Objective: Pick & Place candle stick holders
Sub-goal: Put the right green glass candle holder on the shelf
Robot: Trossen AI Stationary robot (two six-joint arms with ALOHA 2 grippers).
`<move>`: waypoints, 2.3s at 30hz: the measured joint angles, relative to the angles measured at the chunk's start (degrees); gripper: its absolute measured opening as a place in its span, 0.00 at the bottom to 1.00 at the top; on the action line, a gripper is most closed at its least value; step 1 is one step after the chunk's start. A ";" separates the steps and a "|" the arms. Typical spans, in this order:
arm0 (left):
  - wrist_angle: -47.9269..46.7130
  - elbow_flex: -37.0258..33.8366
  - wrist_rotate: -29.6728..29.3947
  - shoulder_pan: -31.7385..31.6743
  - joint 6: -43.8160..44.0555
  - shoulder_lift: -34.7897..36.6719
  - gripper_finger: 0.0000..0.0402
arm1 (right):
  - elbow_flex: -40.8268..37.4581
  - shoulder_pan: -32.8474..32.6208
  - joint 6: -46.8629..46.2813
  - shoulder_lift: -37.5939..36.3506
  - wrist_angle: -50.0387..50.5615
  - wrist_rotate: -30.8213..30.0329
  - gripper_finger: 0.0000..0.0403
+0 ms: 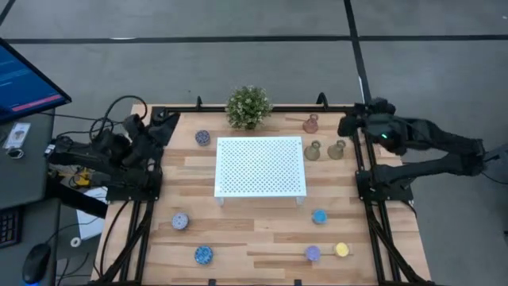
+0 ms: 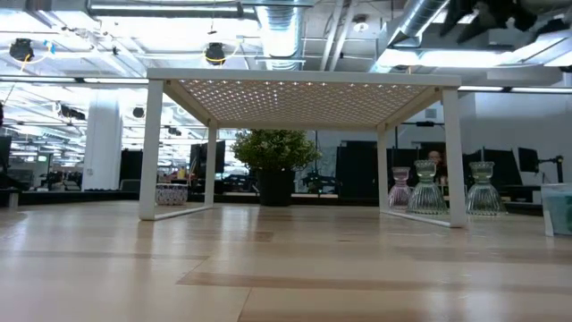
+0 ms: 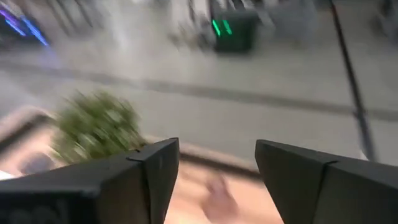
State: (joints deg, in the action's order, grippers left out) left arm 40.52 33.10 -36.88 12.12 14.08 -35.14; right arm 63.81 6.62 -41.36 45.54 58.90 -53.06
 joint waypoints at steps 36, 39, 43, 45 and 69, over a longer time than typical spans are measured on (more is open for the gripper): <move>-13.93 6.43 -1.28 -0.02 6.83 -0.47 0.37 | -18.20 41.44 16.06 13.94 4.84 44.46 0.57; -13.91 6.44 -2.05 0.00 6.85 -0.45 0.37 | -19.75 41.98 16.48 14.02 1.97 46.17 0.57; -13.71 6.50 -2.32 0.00 7.56 -0.45 0.37 | -21.16 41.82 16.48 15.30 0.64 45.83 0.57; -13.71 6.50 -2.32 0.00 7.60 -0.49 0.37 | -21.64 41.85 16.48 15.58 0.24 45.73 0.57; -13.28 6.49 -2.17 0.00 7.39 -0.47 0.37 | -26.40 41.93 14.26 18.30 -8.60 45.74 0.07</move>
State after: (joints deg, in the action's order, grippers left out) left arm 27.24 39.58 -39.05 12.12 21.47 -35.62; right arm 37.40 48.56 -27.10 63.84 50.30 -7.32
